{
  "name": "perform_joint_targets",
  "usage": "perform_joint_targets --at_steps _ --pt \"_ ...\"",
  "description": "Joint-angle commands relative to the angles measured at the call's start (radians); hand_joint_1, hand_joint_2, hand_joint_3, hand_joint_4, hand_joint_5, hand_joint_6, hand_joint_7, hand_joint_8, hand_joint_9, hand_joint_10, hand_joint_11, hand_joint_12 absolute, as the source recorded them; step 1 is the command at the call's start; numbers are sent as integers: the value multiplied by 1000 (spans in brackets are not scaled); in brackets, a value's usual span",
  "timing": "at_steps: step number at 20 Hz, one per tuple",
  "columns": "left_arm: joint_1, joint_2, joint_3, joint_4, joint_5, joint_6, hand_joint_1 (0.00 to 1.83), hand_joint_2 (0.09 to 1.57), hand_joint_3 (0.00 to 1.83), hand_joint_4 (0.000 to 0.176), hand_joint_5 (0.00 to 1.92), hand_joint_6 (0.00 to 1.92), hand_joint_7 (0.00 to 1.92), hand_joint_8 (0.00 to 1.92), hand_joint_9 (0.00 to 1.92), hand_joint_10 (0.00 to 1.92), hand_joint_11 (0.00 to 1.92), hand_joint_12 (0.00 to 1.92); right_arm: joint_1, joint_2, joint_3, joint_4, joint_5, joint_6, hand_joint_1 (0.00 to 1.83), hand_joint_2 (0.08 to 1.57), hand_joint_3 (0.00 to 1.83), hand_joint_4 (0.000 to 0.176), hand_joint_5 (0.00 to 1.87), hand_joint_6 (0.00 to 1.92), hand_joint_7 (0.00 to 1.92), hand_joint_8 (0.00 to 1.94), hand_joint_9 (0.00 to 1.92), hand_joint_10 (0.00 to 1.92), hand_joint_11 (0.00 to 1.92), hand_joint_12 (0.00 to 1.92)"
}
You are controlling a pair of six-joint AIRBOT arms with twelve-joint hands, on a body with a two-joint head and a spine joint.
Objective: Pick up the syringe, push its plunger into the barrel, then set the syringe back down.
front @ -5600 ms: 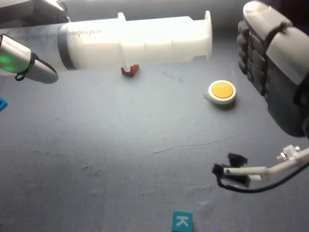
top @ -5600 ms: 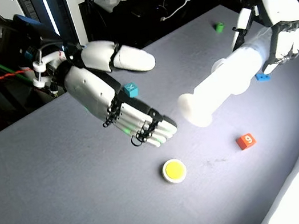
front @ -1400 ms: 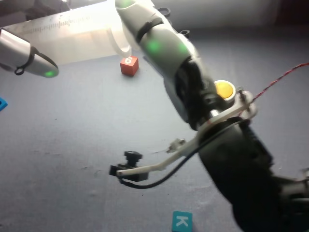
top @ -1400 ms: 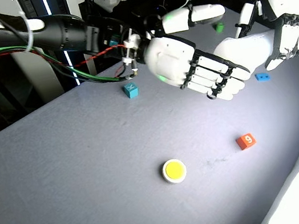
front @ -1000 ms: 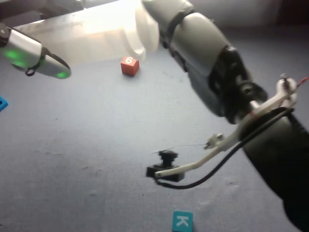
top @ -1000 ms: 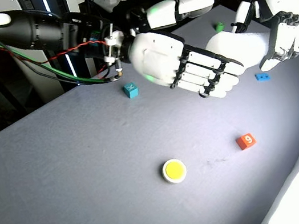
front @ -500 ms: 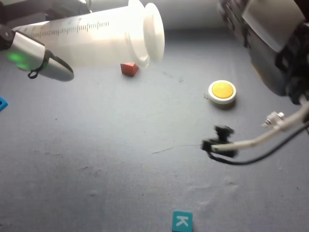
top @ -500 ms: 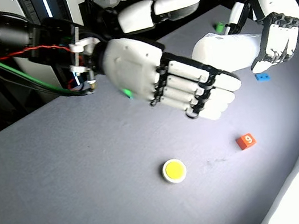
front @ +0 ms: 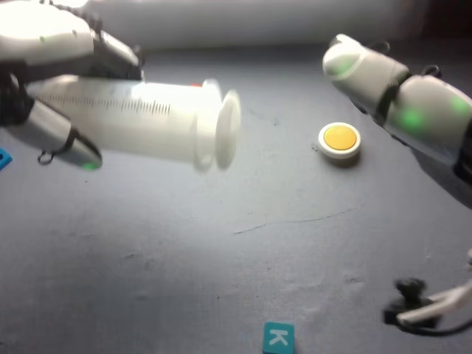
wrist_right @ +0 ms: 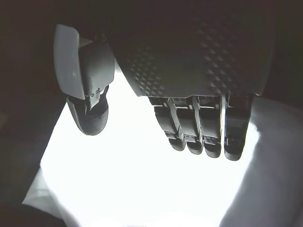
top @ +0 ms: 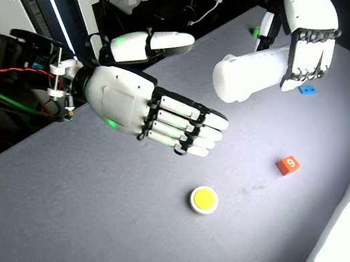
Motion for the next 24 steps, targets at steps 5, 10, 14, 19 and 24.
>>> perform_joint_targets --at_steps 5,10,14,19,24 --pt "29 -28 -16 -33 173 -4 1219 1115 1 2 928 1039 1045 950 970 600 517 1204 -31 23 -2 -63 36 -86 0 1131 2 0 0 0 0 0 0 0 0 0" --pt "74 -52 -14 -47 305 -4 1223 1115 0 0 925 1026 1051 964 971 613 527 1211 -38 28 0 -64 -34 -215 0 1132 2 0 0 0 0 0 0 0 0 0" --pt "112 -82 -3 -102 383 -3 1206 1136 1 11 905 1074 983 1055 936 665 520 1230 -43 35 0 -69 -88 -307 0 1123 0 0 0 0 0 0 0 0 0 0" --pt "134 -115 4 -175 440 -3 1209 1128 0 19 919 1067 1000 1006 908 741 504 1265 -68 36 12 -206 -99 -314 0 1129 0 0 0 0 0 0 0 0 0 0" --pt "145 -140 2 -212 442 -3 1212 1121 0 21 941 1031 1007 998 916 731 508 1261 -87 36 27 -273 -101 -331 0 1145 7 0 0 0 0 0 0 0 0 0"
